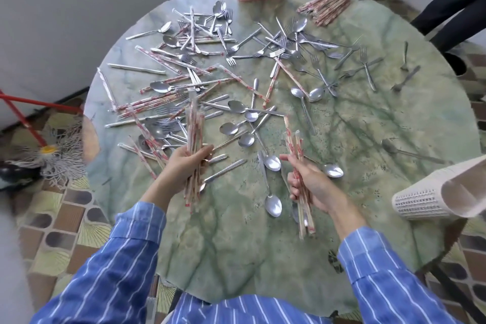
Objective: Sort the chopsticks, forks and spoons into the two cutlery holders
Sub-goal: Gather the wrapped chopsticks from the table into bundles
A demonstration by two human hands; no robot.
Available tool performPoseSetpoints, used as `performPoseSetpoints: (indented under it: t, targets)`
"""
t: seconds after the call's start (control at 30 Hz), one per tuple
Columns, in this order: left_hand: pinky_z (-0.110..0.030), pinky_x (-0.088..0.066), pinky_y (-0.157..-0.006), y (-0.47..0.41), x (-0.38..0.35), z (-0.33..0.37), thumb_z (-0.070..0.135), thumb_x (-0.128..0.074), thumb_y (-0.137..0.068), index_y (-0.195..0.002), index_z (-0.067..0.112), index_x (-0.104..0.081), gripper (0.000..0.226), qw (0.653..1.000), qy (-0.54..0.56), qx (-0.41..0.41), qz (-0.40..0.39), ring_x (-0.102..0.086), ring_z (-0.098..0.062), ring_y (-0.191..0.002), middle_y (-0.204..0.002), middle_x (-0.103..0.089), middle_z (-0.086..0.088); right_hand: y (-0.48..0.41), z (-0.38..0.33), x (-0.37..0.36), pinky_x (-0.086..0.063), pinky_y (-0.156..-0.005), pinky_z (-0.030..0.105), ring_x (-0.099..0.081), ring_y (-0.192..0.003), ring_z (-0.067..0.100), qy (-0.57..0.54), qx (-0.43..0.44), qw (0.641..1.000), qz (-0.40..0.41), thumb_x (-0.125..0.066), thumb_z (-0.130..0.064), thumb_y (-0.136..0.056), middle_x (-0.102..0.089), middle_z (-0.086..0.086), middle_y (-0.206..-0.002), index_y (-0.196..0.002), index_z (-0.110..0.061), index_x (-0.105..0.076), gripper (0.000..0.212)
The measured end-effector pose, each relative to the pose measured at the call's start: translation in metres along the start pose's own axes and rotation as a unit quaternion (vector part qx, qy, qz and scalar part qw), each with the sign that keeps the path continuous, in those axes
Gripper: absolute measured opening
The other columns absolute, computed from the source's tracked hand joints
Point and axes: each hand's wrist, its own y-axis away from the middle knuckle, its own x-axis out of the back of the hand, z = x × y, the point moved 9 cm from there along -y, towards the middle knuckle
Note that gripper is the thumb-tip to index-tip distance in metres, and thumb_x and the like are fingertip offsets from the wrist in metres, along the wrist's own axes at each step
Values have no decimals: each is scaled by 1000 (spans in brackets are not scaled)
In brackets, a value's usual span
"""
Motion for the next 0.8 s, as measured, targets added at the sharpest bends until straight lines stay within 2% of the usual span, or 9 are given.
performPoseSetpoints:
  t: [0.1,0.2,0.27,0.33,0.4,0.5,0.6,0.67,0.8]
  targets:
    - [-19,-47,-45,-11,51,5,21,-71,-86,-85,11,-64,13,997,-8,-32,71,-54,-6,-49,-68,-61,-4,-11,-3,-29,-54,-50,32,-58,-49,20,-2,-12,1000,-8,-53,-32,-98,-62,10,-70,-117,-11,-57,29]
    - [-18,-49,-47,-26,100,1,21,-73,-84,-87,10,-62,16,992,-12,-25,120,-55,-10,-51,-68,-59,-7,-27,-7,-65,-55,-49,28,-66,-55,20,20,-3,1000,-10,-53,-21,-99,-67,12,-84,-109,-4,-53,20]
    - [-17,-48,-46,-36,130,-3,22,-74,-83,-90,5,-64,21,988,-36,-21,151,-55,-9,-50,-70,-61,-9,-41,-12,-92,-51,-44,24,-63,-49,16,54,8,998,-11,-52,-22,-99,-68,7,-79,-104,-9,-53,13]
    - [-18,-47,-46,-46,159,-7,20,-74,-83,-90,2,-66,21,980,-75,-22,183,-55,-5,-46,-69,-62,-10,-57,-15,-117,-43,-39,19,-54,-41,10,84,16,996,-1,-52,-23,-99,-63,0,-63,-100,-15,-55,8]
    - [-26,-52,-55,-53,182,-12,22,-76,-81,-87,5,-68,20,973,-117,-13,200,-60,-9,-49,-67,-64,-9,-76,-15,-140,-36,-38,17,-44,-37,6,109,30,993,22,-56,-22,-97,-54,-4,-53,-98,-19,-59,5]
    - [-45,-57,-67,-67,207,-17,53,-73,-74,-77,10,-67,43,956,-225,0,189,-68,-33,-69,-71,-69,-17,-103,-17,-177,-31,-40,15,-39,-36,2,172,56,982,62,-65,-25,-92,-49,-6,-51,-85,-15,-65,12]
    - [-45,-56,-63,-81,215,-18,81,-60,-63,-74,15,-63,67,955,-250,-8,158,-67,-33,-67,-67,-68,-11,-124,-14,-217,-33,-41,16,-42,-36,1,234,53,967,79,-66,-25,-90,-50,-6,-50,-65,-17,-58,27]
    - [-41,-56,-65,-81,218,-12,78,-58,-70,-77,17,-62,61,964,-221,-11,144,-66,-30,-68,-70,-68,-6,-135,-6,-240,-41,-44,21,-51,-40,9,246,28,966,76,-60,-21,-92,-55,-2,-56,-67,-19,-58,25]
    - [-35,-52,-65,-82,232,-8,40,-71,-83,-89,16,-63,26,969,-212,-11,125,-67,-25,-75,-78,-67,-2,-149,-1,-267,-50,-68,32,-59,-66,20,312,23,945,93,-54,-23,-94,-61,-3,-71,-86,-23,-65,14]
